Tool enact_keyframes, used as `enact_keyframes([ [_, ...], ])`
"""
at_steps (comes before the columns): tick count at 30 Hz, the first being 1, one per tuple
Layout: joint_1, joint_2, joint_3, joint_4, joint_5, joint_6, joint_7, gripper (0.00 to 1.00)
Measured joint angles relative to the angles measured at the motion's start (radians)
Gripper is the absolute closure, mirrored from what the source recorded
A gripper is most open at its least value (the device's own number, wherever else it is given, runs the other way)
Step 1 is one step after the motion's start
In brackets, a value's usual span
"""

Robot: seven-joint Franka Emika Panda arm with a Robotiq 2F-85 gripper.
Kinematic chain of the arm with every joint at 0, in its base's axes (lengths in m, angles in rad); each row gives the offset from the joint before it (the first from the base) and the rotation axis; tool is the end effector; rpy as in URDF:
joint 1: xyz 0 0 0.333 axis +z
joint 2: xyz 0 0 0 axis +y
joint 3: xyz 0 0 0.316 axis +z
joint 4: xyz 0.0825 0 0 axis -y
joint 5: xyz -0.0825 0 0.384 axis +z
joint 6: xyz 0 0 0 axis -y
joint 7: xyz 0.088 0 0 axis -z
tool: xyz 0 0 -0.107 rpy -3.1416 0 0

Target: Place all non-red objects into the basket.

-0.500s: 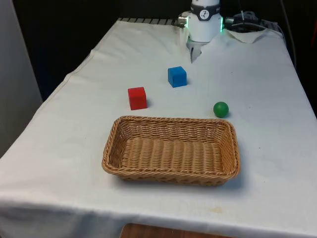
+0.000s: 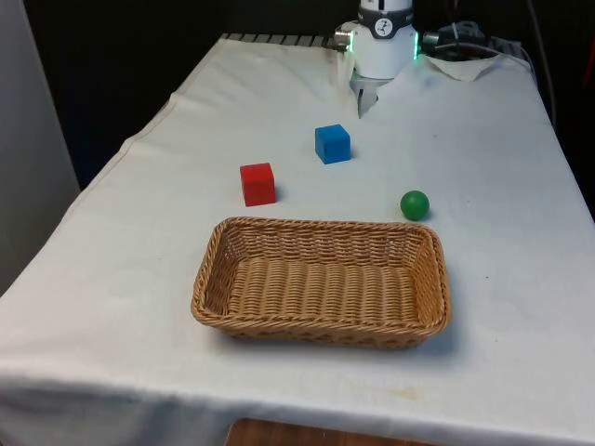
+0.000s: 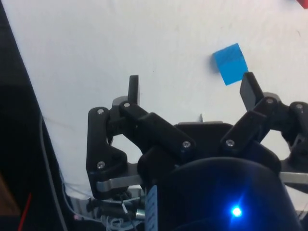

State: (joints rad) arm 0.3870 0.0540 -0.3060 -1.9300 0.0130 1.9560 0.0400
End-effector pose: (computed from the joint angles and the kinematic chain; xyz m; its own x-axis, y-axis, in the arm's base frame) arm 0.5668 0.0491 0.4574 0.9990 0.0361 -0.0252 0.0362 -0.9993 0.0054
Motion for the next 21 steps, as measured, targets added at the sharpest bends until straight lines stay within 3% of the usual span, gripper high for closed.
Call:
enact_keyframes([
  [6,0.000,0.022,0.024,-0.020,-0.008,0.062,0.018,0.00],
  [21,0.000,0.141,0.041,-0.013,0.002,0.162,0.018,0.00],
])
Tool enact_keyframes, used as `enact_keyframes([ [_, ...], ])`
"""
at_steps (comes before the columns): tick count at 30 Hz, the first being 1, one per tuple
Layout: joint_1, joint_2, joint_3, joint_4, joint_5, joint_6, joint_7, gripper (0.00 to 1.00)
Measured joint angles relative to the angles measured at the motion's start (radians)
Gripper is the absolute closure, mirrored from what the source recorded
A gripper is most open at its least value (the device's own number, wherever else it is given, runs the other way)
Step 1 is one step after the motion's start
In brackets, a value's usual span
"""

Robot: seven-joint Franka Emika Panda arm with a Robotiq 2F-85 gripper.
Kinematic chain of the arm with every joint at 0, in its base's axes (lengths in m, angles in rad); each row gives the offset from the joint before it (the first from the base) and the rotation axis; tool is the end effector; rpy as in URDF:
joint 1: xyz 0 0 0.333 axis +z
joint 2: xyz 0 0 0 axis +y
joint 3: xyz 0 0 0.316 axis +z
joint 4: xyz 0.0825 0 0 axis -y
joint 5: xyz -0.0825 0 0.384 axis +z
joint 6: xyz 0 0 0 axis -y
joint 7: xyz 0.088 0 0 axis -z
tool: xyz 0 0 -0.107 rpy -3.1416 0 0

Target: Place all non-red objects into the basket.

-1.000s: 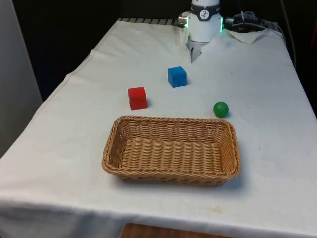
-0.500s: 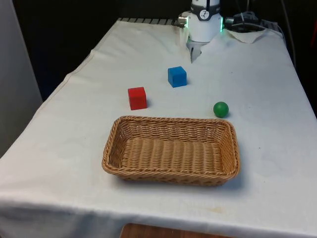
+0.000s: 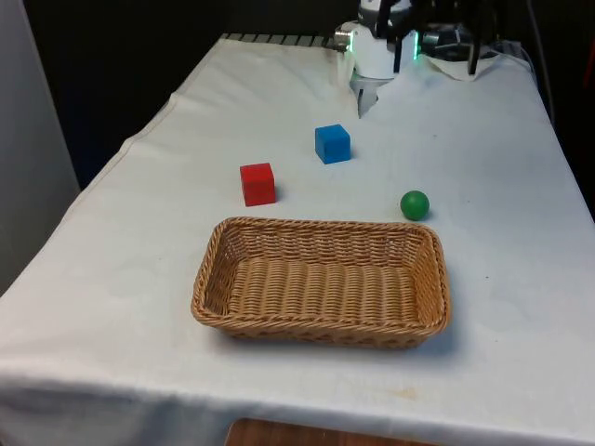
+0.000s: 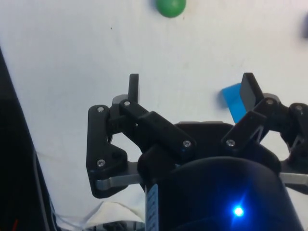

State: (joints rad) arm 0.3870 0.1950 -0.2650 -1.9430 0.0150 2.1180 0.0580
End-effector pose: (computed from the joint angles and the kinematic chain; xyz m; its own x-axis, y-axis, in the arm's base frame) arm 0.5907 0.0787 0.3854 0.9981 0.0603 -0.0108 0.0607 -0.9974 0.0388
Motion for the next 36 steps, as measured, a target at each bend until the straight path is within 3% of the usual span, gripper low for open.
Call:
enact_keyframes([
  [8,0.000,0.043,0.016,-0.017,0.018,0.049,0.002,0.00],
  [20,0.000,0.065,0.036,-0.098,0.062,0.169,-0.003,0.00],
  [33,-0.001,0.119,0.039,-0.131,0.109,0.266,-0.031,0.00],
  [36,-0.008,0.146,0.036,-0.132,0.122,0.294,-0.051,0.00],
])
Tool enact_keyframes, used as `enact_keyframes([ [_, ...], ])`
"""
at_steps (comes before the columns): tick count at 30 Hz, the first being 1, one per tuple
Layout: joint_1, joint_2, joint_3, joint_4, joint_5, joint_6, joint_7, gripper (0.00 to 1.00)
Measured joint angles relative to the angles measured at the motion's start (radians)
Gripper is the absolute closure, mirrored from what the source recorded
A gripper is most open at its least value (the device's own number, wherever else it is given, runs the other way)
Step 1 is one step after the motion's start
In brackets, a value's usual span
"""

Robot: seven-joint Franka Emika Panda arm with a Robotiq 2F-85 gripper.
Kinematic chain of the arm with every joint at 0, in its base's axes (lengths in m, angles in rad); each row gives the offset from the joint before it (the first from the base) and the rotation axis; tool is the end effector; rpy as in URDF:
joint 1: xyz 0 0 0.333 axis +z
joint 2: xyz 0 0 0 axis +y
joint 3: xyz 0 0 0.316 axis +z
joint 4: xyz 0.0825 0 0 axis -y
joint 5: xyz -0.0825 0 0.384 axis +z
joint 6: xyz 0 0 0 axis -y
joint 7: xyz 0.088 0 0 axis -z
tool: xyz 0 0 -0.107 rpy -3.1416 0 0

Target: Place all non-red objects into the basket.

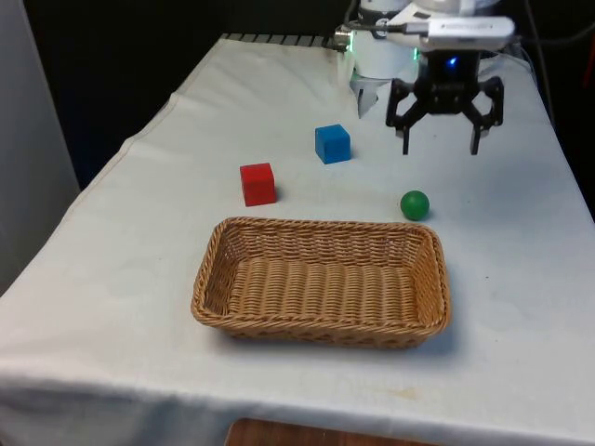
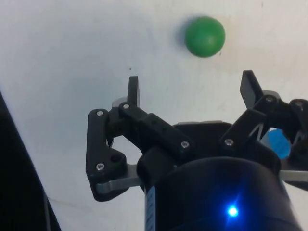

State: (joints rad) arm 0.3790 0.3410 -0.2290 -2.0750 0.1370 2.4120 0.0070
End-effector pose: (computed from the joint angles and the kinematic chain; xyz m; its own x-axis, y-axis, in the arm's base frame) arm 0.5810 0.0912 0.2683 0.9985 0.0540 0.0072 0.0541 -0.9984 -0.0160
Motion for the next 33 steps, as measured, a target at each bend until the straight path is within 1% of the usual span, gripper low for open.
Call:
enact_keyframes([
  [2,-0.005,0.015,-0.002,0.000,0.009,0.014,-0.014,0.00],
  [3,-0.005,0.015,-0.002,0.000,0.009,0.014,-0.014,0.00],
  [11,-0.023,0.078,-0.002,-0.001,0.054,0.074,-0.078,0.00],
  [12,-0.023,0.078,-0.002,-0.001,0.054,0.074,-0.078,0.00],
  [13,-0.026,0.091,-0.002,-0.002,0.069,0.087,-0.097,0.00],
  [18,-0.027,0.114,0.002,-0.011,0.112,0.108,-0.133,0.00],
  [21,-0.027,0.119,0.002,-0.012,0.118,0.111,-0.137,0.00],
  [23,-0.027,0.136,0.005,-0.014,0.136,0.124,-0.150,0.00],
  [24,-0.027,0.136,0.005,-0.014,0.136,0.124,-0.150,0.00],
  [26,-0.027,0.149,0.007,-0.015,0.152,0.136,-0.161,0.00],
  [27,-0.027,0.161,0.009,-0.015,0.169,0.145,-0.173,0.00],
  [28,-0.027,0.161,0.009,-0.015,0.169,0.145,-0.173,0.00],
  [33,-0.027,0.195,0.015,-0.005,0.203,0.161,-0.191,0.00],
])
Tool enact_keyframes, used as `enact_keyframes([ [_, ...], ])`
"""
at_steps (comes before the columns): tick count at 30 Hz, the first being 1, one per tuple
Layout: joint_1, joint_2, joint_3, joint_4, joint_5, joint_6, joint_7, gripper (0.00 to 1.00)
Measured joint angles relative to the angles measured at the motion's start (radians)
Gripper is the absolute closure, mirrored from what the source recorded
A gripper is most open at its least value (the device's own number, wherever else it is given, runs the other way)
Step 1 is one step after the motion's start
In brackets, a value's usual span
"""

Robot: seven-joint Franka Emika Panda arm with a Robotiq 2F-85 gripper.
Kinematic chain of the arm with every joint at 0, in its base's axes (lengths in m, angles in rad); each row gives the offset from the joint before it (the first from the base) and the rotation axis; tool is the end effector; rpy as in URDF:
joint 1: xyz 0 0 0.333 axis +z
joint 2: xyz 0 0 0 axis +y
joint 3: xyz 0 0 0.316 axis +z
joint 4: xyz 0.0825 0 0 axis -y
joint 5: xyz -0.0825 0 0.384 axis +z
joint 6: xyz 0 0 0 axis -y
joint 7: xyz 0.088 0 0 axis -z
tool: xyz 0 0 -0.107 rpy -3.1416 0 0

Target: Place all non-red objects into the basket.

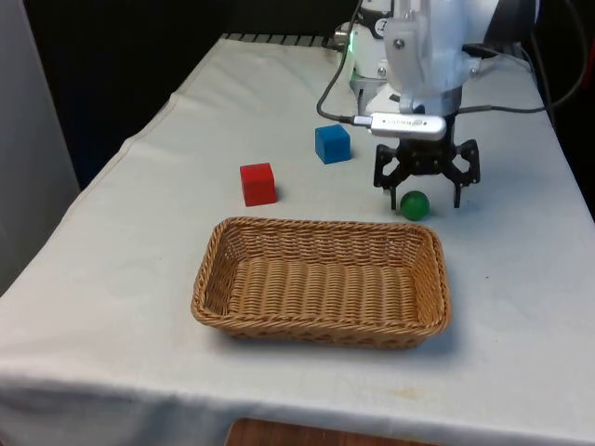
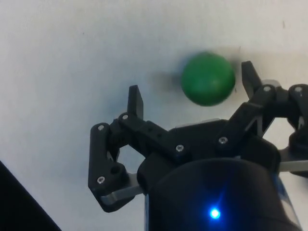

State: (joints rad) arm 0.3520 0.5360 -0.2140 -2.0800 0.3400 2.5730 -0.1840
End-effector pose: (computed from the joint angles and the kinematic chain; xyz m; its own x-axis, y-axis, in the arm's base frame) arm 0.5764 0.0734 0.1680 0.9980 0.0611 -0.0140 0.0600 -0.9957 -0.0707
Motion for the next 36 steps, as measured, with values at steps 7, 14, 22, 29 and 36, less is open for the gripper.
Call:
enact_keyframes([
  [7,-0.001,0.006,0.000,0.003,0.004,0.000,-0.001,0.59],
  [14,-0.001,0.008,0.000,0.003,0.005,0.000,-0.001,1.00],
  [22,-0.002,0.007,0.000,0.005,0.005,0.000,0.000,1.00],
  [29,-0.002,-0.036,-0.004,0.008,0.005,-0.033,0.014,1.00],
  [36,-0.002,-0.091,-0.009,0.008,-0.001,-0.075,0.035,1.00],
])
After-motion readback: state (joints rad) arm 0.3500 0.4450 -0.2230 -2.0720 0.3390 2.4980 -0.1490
